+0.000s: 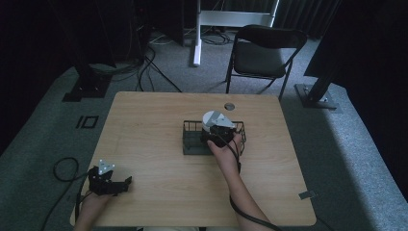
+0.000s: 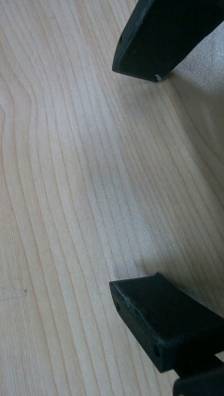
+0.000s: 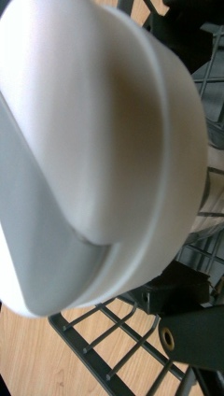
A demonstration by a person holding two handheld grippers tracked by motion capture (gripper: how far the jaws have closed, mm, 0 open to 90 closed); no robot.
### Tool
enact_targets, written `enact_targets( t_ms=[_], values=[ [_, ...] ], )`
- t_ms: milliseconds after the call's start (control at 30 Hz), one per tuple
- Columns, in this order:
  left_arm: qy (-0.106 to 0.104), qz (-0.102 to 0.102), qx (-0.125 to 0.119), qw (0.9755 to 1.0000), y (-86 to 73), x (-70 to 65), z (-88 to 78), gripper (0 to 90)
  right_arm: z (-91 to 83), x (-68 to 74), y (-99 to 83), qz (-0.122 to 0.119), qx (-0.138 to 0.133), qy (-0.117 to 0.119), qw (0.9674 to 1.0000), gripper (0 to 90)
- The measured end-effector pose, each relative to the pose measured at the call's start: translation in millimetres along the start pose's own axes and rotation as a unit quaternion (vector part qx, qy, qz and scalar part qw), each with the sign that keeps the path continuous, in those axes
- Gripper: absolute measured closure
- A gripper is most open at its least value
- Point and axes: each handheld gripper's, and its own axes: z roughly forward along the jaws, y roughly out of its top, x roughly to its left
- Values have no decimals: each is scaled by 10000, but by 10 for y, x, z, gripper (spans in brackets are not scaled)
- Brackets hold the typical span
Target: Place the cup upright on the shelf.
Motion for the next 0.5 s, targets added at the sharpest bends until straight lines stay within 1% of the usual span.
enact_targets(
  t_ms=[100, 200, 300, 333, 400, 500],
  values=[
    [0, 0, 0, 10000, 0, 0, 0, 5, -13, -33, -6, 6, 37, 93, 10000, 181],
    [0, 0, -1, 10000, 0, 0, 0, 5, -19, -63, -20, 35, 23, 171, 9998, 180],
    [0, 0, 1, 10000, 0, 0, 0, 5, -28, -76, -43, 12, 3, 246, 9997, 172],
    [0, 0, 1, 10000, 0, 0, 0, 5, -30, -75, -51, -18, -13, 261, 9997, 162],
    [0, 1, 1, 10000, 0, 0, 0, 5, -39, -72, -62, 56, -85, 320, 9994, 132],
    [0, 0, 2, 10000, 0, 0, 0, 5, -45, -69, -79, 51, -144, 332, 9993, 128]
  ],
)
